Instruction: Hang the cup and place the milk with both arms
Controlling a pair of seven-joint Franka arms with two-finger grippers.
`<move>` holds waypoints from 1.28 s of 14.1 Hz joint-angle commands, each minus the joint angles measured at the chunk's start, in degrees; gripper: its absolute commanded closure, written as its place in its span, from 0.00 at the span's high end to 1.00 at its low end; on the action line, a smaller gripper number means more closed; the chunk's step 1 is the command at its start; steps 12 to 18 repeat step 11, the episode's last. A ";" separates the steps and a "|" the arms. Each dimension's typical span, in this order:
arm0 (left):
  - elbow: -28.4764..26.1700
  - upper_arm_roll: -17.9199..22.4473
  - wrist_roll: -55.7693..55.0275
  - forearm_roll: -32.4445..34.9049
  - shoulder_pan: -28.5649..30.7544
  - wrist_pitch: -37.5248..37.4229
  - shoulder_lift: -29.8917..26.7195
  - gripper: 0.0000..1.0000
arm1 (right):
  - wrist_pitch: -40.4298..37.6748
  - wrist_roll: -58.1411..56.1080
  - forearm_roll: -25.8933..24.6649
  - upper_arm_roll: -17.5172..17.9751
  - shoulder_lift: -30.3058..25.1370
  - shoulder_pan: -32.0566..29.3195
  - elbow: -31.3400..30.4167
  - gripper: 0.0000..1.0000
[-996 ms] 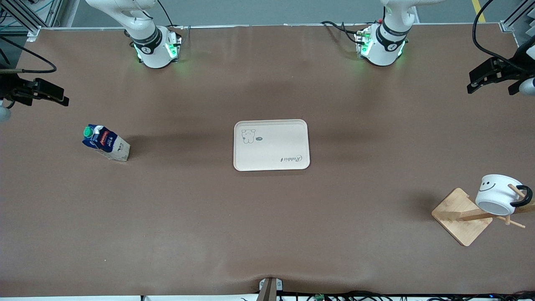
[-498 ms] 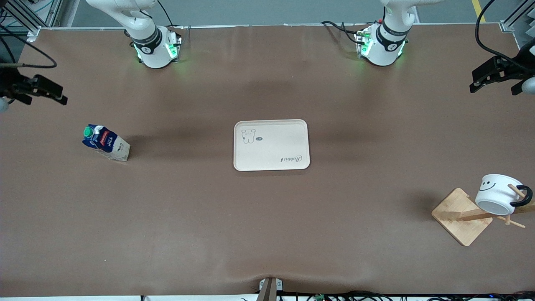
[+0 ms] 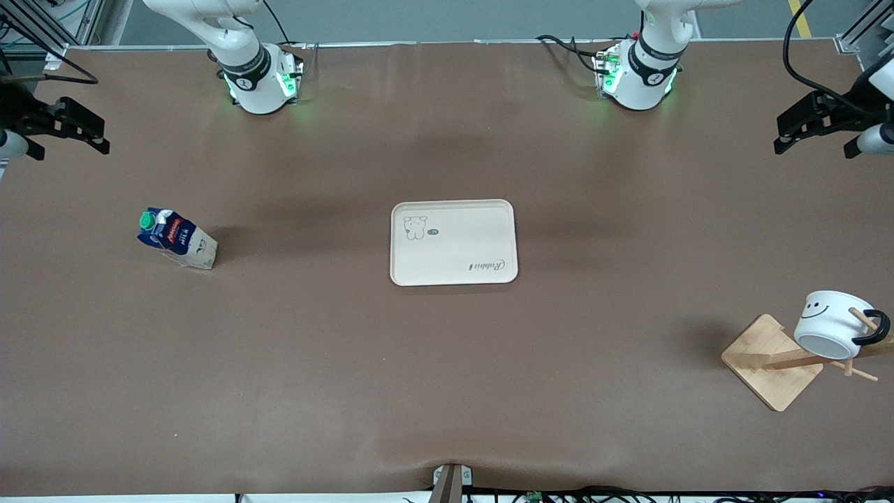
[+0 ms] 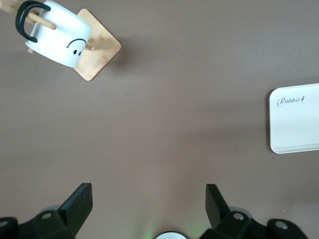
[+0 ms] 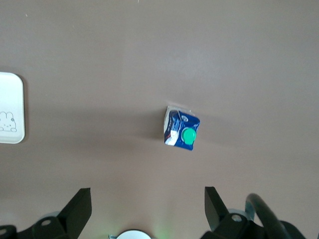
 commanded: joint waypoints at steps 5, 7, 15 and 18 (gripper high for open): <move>0.99 -1.33 -0.71 -0.11 0.04 -1.27 0.36 1.00 | -2.75 -0.65 0.61 -0.28 3.66 0.14 5.89 1.00; 0.81 -1.68 -0.71 -0.11 0.04 -1.27 0.36 1.00 | -2.93 -0.56 0.79 -0.28 3.66 0.40 5.90 1.00; 0.90 -1.60 -0.71 -0.02 0.39 -1.27 0.45 1.00 | -1.70 -1.09 0.79 -0.37 3.66 0.23 5.98 1.00; 0.90 -1.60 -0.71 -0.02 0.39 -1.27 0.45 1.00 | -1.70 -1.09 0.79 -0.37 3.66 0.23 5.98 1.00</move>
